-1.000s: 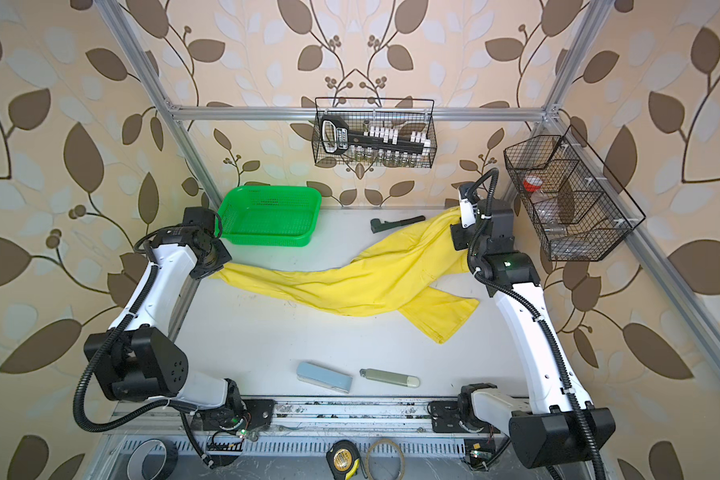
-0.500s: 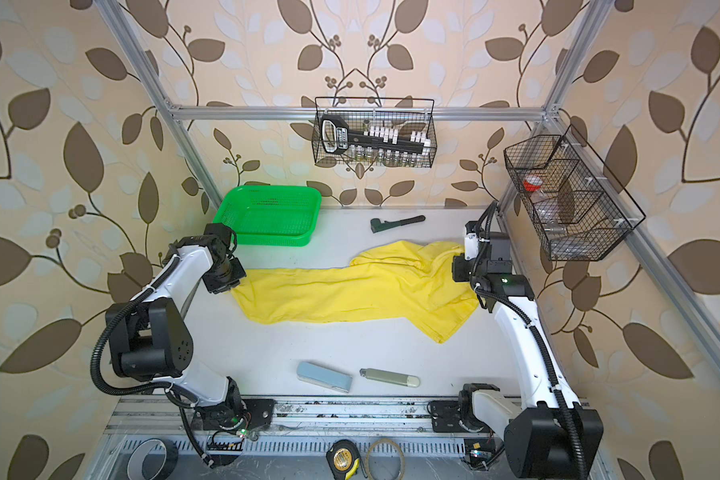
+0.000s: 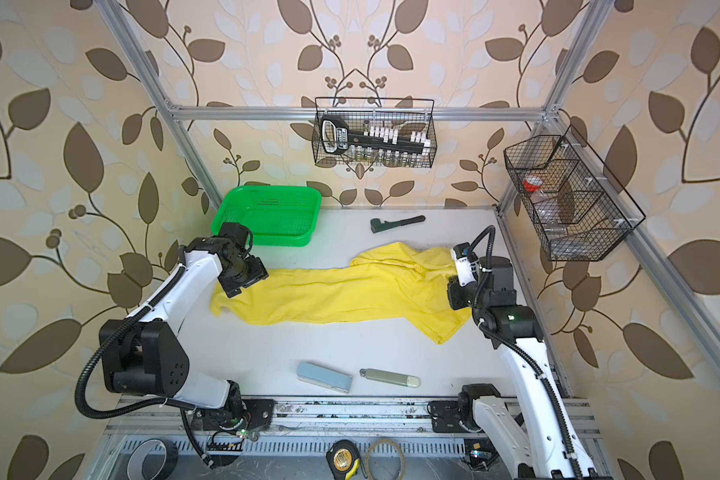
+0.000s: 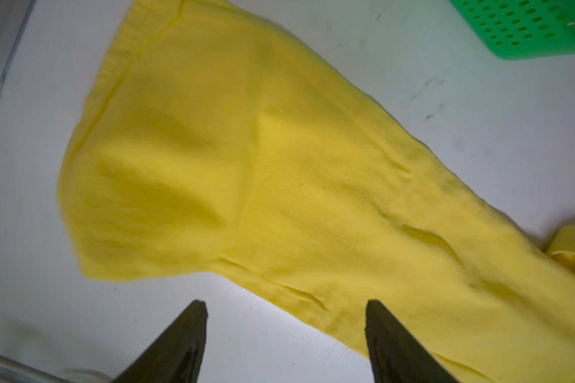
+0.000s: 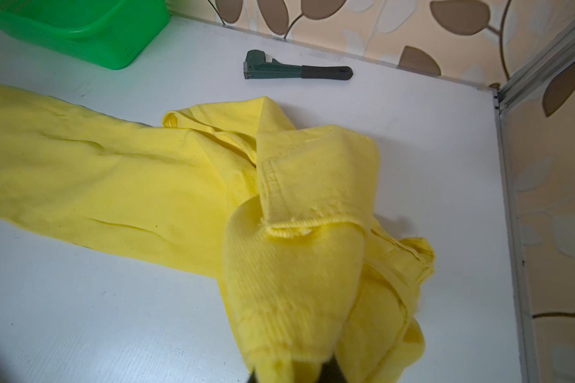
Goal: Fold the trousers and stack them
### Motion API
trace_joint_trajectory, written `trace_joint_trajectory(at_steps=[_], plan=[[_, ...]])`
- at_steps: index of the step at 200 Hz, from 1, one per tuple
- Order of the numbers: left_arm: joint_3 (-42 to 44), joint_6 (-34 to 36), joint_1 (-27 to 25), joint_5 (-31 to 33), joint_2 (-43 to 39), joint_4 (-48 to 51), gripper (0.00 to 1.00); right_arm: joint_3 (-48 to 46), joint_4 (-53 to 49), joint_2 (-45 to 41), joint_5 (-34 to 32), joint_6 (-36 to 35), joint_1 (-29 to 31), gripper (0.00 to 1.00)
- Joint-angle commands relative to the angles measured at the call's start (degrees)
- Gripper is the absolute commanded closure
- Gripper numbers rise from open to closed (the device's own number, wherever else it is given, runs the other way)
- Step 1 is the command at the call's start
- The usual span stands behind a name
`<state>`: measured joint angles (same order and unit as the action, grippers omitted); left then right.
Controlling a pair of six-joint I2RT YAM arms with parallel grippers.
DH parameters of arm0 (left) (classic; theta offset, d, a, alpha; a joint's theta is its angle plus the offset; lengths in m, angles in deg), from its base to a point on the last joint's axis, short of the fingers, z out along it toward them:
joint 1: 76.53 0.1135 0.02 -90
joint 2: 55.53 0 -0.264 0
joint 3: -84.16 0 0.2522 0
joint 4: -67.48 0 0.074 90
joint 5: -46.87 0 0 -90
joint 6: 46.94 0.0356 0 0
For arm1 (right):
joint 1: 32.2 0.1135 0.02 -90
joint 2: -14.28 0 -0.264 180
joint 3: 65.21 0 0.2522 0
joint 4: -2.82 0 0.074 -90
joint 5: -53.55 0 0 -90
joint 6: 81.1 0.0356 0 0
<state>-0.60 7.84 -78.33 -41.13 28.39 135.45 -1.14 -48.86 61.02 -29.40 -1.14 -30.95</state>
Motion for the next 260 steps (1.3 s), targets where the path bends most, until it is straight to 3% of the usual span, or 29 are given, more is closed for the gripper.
trace_joint_trajectory(at_steps=[1, 35, 93, 132, 175, 227, 260], plan=[[-0.12, -10.69, -1.19, -0.76, -4.44, 0.21, 0.22, -1.32, -2.7, -2.08, -2.51, -5.51, 0.15, 1.0], [-2.7, -22.78, -4.48, 0.84, -1.94, -3.22, 0.22, -2.25, -3.54, -2.88, -1.83, -6.66, 0.06, 1.0], [-12.33, -31.95, -8.44, 1.48, 17.14, -4.79, 0.22, -2.26, -2.84, -1.82, -0.43, -9.09, 0.41, 1.0], [-14.92, -27.6, -12.76, 1.05, 21.2, -5.21, 0.21, -0.26, -0.84, -0.11, 1.14, -5.64, -0.14, 1.0], [-6.71, -26.13, -16.7, -1.37, 19.22, -5.43, 0.19, 0.96, 6.86, 5.66, 9.94, 4.4, -3.19, 1.0], [-0.53, -25.12, -22.35, 0.72, 16.81, -5.27, 0.17, 1.29, 15.24, 13.89, 21.4, 16.3, -6.35, 0.98], [1.73, -23.8, -22.45, 2.54, 19.64, -6.18, 0.16, 2.99, 14.11, 16.54, 21.26, 16.56, -6.59, 0.98]])
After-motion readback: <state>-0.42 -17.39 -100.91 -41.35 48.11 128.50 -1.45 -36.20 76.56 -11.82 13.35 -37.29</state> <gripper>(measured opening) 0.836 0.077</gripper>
